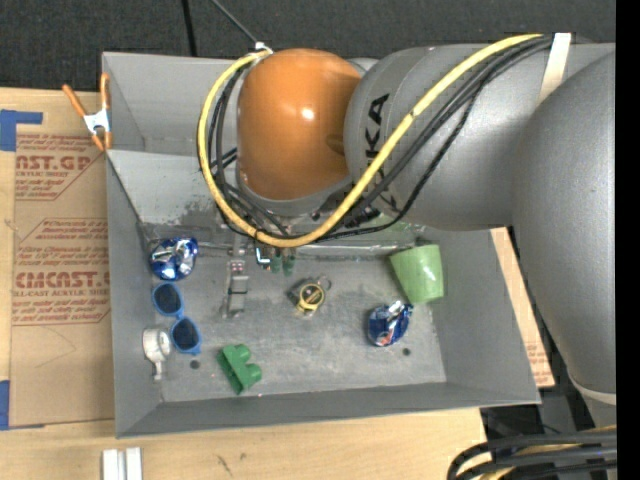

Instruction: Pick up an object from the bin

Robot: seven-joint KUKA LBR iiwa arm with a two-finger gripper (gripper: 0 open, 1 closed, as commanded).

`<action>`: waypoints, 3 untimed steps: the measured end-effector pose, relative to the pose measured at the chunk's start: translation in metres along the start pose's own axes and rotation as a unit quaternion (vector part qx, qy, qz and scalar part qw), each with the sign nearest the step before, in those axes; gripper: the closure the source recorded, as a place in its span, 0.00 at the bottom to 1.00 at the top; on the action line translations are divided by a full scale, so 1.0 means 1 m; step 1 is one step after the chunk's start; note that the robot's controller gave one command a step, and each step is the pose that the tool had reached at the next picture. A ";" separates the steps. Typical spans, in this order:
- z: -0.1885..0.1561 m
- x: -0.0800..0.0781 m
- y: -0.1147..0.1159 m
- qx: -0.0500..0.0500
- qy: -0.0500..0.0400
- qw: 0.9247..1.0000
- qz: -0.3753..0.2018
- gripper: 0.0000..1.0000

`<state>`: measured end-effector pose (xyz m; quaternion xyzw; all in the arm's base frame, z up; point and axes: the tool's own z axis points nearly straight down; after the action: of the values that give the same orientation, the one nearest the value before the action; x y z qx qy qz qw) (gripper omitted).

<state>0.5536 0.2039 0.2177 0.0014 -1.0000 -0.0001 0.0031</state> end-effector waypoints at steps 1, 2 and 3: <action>0.089 -0.032 0.022 0.000 -0.001 0.995 -0.098 0.00; 0.145 -0.035 0.039 0.000 -0.009 0.990 -0.143 0.00; 0.148 0.041 0.043 0.000 -0.003 0.952 -0.307 0.00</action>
Offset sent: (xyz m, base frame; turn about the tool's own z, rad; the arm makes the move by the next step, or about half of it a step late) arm 0.0324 0.0218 -0.0854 -0.1963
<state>0.5117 0.2464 0.0701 0.3079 -0.9514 -0.0011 -0.0003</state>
